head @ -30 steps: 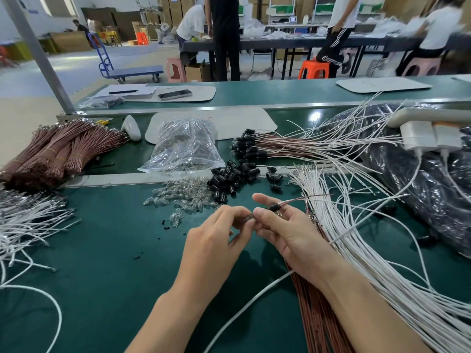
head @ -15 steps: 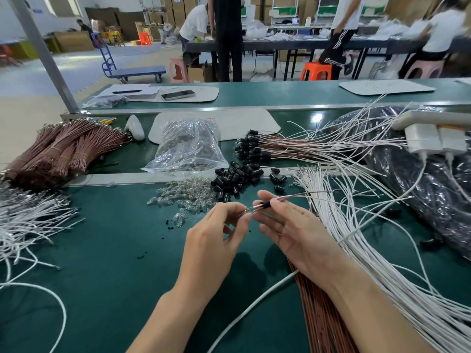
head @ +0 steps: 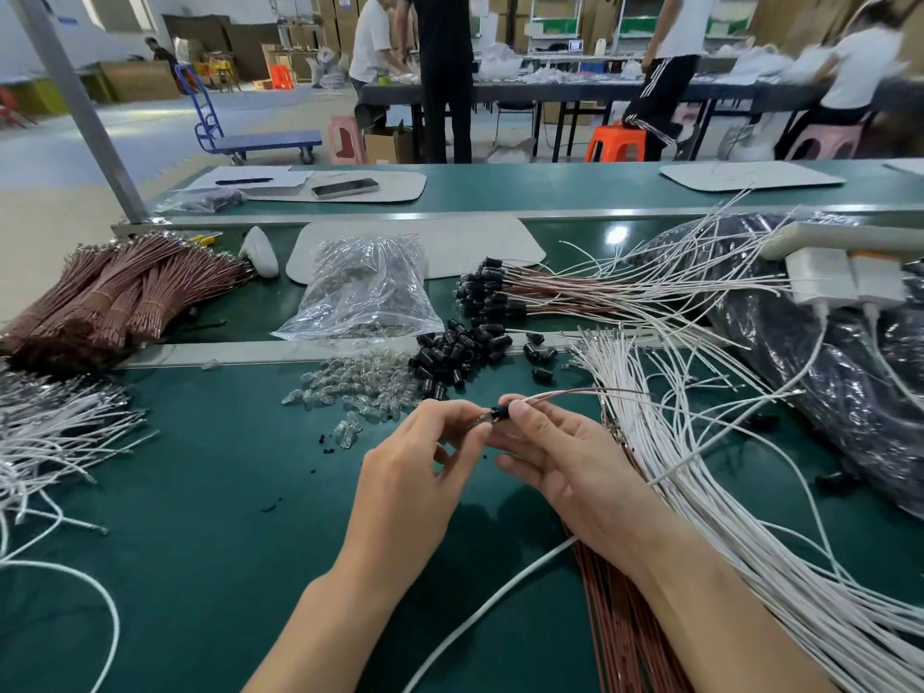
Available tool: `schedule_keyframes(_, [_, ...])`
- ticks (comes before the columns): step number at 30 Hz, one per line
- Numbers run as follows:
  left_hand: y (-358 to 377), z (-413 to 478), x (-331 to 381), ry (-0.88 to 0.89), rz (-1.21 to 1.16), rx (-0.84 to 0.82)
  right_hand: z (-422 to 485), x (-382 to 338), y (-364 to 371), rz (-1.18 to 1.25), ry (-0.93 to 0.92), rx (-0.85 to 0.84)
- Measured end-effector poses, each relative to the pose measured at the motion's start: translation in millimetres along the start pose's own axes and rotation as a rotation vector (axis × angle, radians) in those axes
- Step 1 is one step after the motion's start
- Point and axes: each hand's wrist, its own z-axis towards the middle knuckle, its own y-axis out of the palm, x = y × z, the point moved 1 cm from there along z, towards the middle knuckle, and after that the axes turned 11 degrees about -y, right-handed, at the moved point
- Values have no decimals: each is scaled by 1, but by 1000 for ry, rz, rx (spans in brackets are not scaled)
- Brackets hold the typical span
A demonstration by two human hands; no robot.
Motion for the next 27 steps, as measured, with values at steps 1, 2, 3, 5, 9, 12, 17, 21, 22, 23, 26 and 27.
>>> schedule_keyframes(1, [0,0,0,10,7,-3,0,0,0,-4,2,5])
schedule_keyframes(2, [0,0,0,16,10,-5,0,1,0,-5,4,8])
schedule_keyframes(3, [0,0,-1,17,7,-5,0,2,0,-4,5,10])
schedule_keyframes(5, [0,0,-1,12,-2,4,1,3,-1,0,7,9])
schedule_keyframes(9, [0,0,-2,11,-11,19,1,3,-3,3,20,-14])
schedule_keyframes(12, [-1,1,-3,29,-10,7,2,3,-4,8,30,-16])
schedule_keyframes(17, [-2,1,-2,45,-5,-7,3,4,-5,24,26,-22])
schedule_keyframes(21, [-1,0,-4,15,-29,-9,2,3,-7,35,32,-59])
schedule_keyframes(22, [-1,0,-5,8,-36,-9,2,3,-7,35,37,-63])
schedule_keyframes(23, [-1,1,-6,2,-42,-8,2,3,-7,34,41,-65])
schedule_keyframes(26, [-1,1,-8,-23,-66,-2,1,4,-6,12,40,-65])
schedule_keyframes(27, [-1,1,-9,-31,-74,-4,1,4,-5,2,36,-65])
